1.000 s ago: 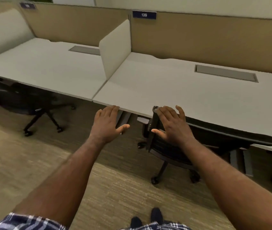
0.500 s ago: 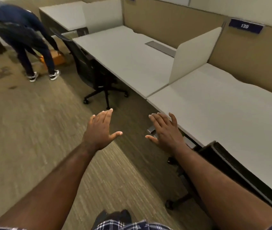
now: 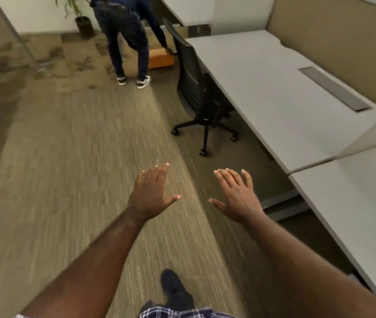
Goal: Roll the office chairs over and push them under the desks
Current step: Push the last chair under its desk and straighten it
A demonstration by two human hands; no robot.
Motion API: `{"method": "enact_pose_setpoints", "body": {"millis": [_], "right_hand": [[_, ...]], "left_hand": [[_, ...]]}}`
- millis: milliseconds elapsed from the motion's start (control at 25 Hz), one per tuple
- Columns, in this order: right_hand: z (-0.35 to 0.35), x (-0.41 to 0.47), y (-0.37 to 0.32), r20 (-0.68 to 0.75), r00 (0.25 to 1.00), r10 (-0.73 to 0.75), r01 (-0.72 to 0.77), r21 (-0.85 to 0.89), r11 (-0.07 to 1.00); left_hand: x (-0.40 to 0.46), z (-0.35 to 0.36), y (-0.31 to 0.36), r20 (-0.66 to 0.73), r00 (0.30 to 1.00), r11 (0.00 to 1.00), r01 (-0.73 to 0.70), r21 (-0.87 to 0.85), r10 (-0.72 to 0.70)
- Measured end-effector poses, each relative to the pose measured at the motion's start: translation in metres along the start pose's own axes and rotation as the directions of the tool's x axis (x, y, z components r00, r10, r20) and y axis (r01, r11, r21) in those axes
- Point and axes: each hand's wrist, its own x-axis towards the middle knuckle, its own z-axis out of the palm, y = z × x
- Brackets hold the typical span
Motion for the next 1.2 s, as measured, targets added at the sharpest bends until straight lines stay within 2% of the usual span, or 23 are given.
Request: {"method": "enact_pose_setpoints", "body": {"millis": [200,440,720,880,1200], "right_hand": [[0.014,0.111,-0.041,0.026,0.999,-0.043,0.041,0.051,0.998],[0.023,0.232,-0.055,0.034,0.996,-0.084,0.082,0.071,0.994],[0.026,0.415,-0.036,0.012,0.993,-0.117,0.116,0.101,0.988],[0.013,0.515,-0.018,-0.019,0.990,-0.136,0.138,0.108,0.985],[-0.005,0.692,0.001,-0.066,0.997,-0.049,0.054,0.080,0.995]], "left_hand": [[0.048,-0.014,-0.097,0.012,0.996,0.996,0.090,0.024,-0.090],[0.117,-0.027,-0.176,-0.018,0.990,0.990,0.143,0.021,-0.142],[0.265,-0.038,-0.256,0.013,0.993,0.990,0.115,0.078,-0.116],[0.355,-0.057,-0.295,-0.026,0.993,0.987,0.121,0.102,-0.119],[0.529,-0.077,-0.377,-0.032,0.999,0.992,0.012,0.122,-0.008]]}}
